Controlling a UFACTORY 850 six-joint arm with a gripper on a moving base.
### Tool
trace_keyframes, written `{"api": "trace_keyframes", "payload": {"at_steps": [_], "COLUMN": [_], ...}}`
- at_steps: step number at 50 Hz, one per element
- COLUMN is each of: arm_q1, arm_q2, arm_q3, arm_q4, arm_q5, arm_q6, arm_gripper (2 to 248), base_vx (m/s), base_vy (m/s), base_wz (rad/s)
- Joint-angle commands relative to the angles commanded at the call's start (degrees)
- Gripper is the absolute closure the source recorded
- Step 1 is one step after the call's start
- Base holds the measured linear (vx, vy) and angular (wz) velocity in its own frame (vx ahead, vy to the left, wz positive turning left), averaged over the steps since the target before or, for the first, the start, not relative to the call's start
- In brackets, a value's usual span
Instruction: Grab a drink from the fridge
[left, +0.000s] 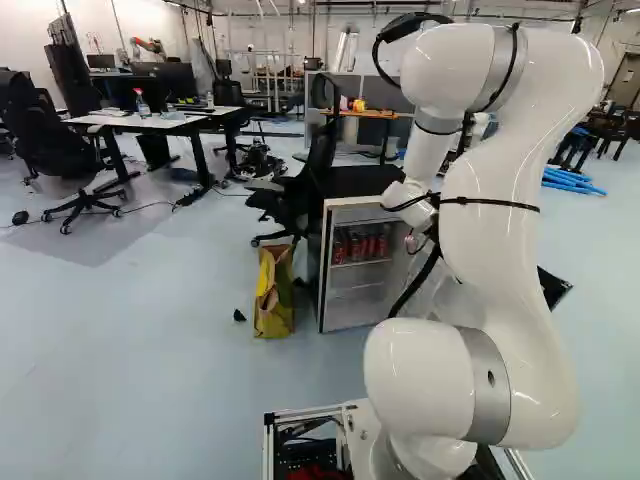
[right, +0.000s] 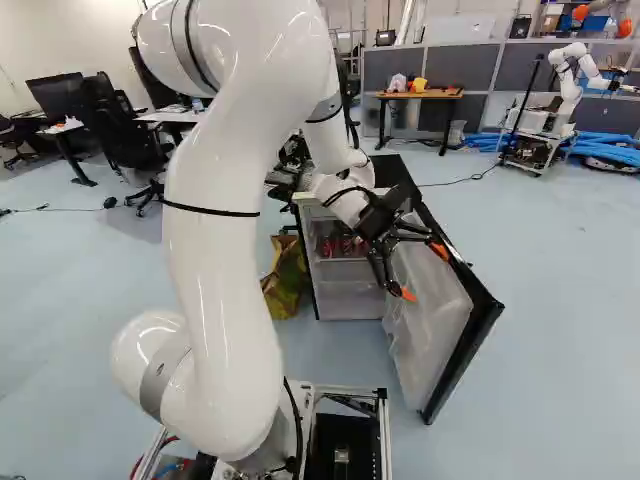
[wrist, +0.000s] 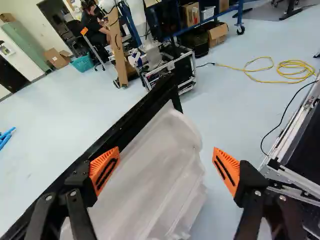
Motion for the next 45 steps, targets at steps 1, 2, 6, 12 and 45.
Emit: {"api": "trace_keyframes", "payload": {"at_steps": [1,2,6,12,45], "arm_q1": [-0.15,-0.28,-0.75,-1.02,1.21], "arm_q2": [-0.1,-0.19,-0.47,-0.61,3.08], "arm_q3": [-0.21,-0.39,-0.99,-1.28,6.16], "arm_q4": [-0.05,-0.11,-0.33,-0.65,-9.18], "arm_q5": [-0.04,-0.07,-0.07,-0.07,-0.07], "arm_q6": [0.0,0.0,0.0,0.0,0.0], "arm_gripper": [3,3,3,3,3], "base_vx": [0.0,0.0,0.0,0.0,0.0], "base_vy": [0.0,0.0,0.0,0.0,0.0], "base_wz": [0.0,0.0,0.0,0.0,0.0]}}
